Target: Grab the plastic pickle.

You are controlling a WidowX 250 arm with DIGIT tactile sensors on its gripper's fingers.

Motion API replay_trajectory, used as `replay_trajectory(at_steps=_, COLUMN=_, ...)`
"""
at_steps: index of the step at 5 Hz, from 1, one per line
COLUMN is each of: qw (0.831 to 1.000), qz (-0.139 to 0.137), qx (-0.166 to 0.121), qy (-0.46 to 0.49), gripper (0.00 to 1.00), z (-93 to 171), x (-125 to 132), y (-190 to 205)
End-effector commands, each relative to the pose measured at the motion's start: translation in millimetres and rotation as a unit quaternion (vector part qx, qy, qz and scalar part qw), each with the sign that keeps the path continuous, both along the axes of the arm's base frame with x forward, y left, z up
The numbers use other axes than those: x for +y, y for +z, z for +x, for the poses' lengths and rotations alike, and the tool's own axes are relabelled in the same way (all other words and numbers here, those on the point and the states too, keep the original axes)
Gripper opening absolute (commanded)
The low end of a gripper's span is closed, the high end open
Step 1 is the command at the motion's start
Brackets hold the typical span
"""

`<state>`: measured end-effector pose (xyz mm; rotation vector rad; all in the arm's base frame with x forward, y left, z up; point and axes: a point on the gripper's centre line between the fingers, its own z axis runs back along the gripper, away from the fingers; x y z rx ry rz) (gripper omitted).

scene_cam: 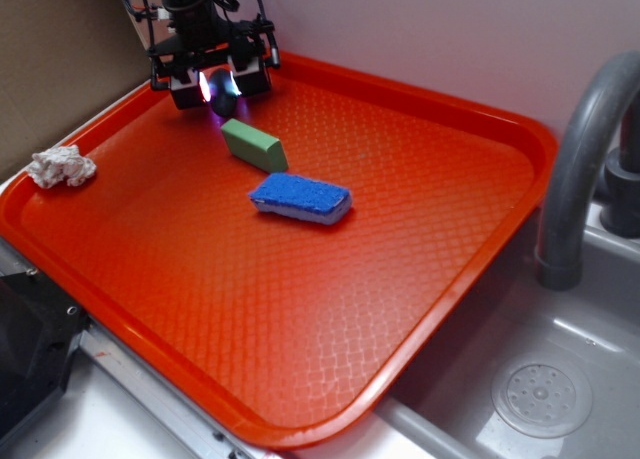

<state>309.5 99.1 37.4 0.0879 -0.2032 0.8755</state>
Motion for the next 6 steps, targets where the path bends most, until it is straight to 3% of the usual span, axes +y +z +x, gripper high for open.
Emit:
replay_trajectory(at_steps=1, qw=0.985, qz=-0.045, qx=-0.009, qy=-0.167, gripper=0.00, z=-16, x=-18, y=100)
replay_trajectory(at_steps=2, qw=0.954, qz=-0.085, qx=0.011, qy=-0.286, gripper=0.00, z=-35, x=-39, y=129)
replay_trajectory(at_steps=3, qw=0.920, qz=-0.080, qx=0.030, qy=-0.382, gripper=0.00, z=-58, x=-62, y=156)
replay_trajectory(at_steps=4, qw=0.903, qz=-0.077, qx=0.014, qy=-0.422, gripper=0.00, z=-86, x=-84, y=176)
replay_trajectory(at_steps=5, qw=0.887, qz=-0.107, qx=-0.015, qy=-0.450, gripper=0.00, z=-112, x=-96, y=187)
replay_trajectory(at_steps=6, qw=0.889, qz=-0.144, qx=0.011, qy=-0.434, gripper=0.00, z=-113, x=-86, y=173)
